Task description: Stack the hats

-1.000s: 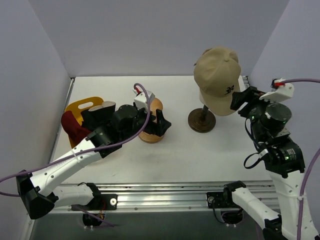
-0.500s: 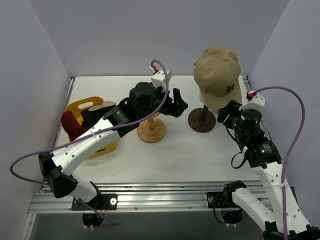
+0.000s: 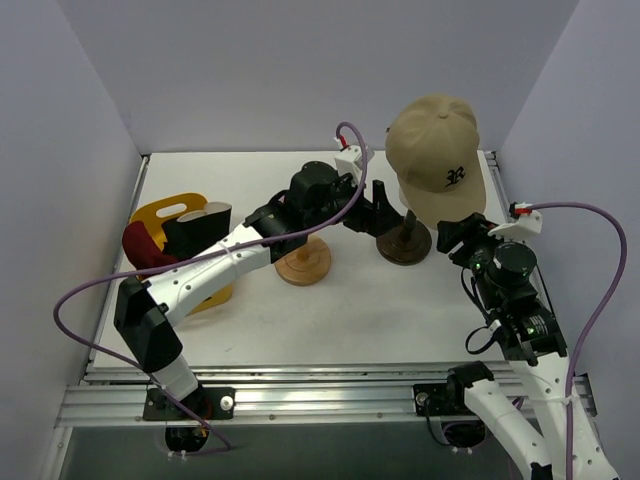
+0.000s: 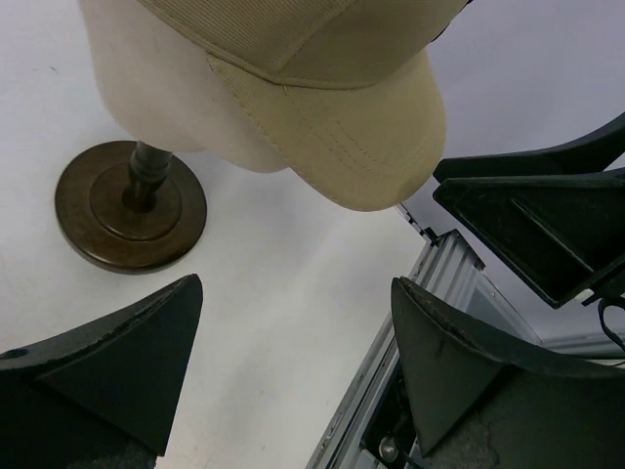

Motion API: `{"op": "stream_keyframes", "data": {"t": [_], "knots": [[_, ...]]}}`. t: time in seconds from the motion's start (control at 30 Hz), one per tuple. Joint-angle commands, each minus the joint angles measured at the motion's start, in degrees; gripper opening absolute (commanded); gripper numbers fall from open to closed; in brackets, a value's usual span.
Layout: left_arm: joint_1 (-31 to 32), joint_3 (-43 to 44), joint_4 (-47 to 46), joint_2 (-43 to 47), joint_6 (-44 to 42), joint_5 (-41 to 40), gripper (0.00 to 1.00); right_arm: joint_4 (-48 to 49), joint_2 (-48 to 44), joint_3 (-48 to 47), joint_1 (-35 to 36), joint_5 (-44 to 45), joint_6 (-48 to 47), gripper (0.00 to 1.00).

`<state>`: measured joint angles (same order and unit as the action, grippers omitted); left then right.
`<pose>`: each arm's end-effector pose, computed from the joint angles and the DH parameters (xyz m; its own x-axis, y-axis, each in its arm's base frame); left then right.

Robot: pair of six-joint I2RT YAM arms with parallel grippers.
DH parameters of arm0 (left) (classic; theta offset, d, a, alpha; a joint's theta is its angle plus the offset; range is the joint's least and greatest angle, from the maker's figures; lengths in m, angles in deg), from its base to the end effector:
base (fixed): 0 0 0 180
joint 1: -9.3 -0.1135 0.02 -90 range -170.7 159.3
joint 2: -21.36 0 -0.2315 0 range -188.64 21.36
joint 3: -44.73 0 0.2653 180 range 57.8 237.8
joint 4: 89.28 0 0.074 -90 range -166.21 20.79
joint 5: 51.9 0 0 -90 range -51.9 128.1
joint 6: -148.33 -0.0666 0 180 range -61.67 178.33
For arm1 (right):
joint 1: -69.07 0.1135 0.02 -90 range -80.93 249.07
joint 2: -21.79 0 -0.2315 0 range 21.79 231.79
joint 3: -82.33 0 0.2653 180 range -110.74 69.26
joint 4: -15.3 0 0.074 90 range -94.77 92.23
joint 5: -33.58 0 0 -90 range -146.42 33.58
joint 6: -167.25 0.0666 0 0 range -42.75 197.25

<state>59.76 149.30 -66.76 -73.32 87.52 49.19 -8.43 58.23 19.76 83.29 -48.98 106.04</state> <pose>0.2678 -0.3446 0.3593 -0.5489 -0.0869 -0.8314 0.6971 0.5013 -0.5126 0.2075 0.0437 0.3737 -0.0213 0.4872 -0.8730 -0.1231 0.8653 0.4859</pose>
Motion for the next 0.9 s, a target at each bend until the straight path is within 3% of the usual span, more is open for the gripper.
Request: {"op": "stream_keyframes", "data": {"t": [0.0, 0.27, 0.87], "knots": [[-0.2, 3.6, -6.6, -1.4, 2.1, 4.3, 0.87, 7.2, -0.6, 1.5, -0.3, -1.6, 0.7, 0.53], [-0.2, 6.8, -8.0, -5.5, 2.9, 4.2, 0.87, 9.6, 0.2, 0.9, -0.3, -4.6, -3.1, 0.53], [-0.2, 6.4, -11.1, -6.0, 3.6, 2.6, 0.87, 7.8, 1.1, -3.9, -0.2, -10.3, -4.6, 0.53]]}}
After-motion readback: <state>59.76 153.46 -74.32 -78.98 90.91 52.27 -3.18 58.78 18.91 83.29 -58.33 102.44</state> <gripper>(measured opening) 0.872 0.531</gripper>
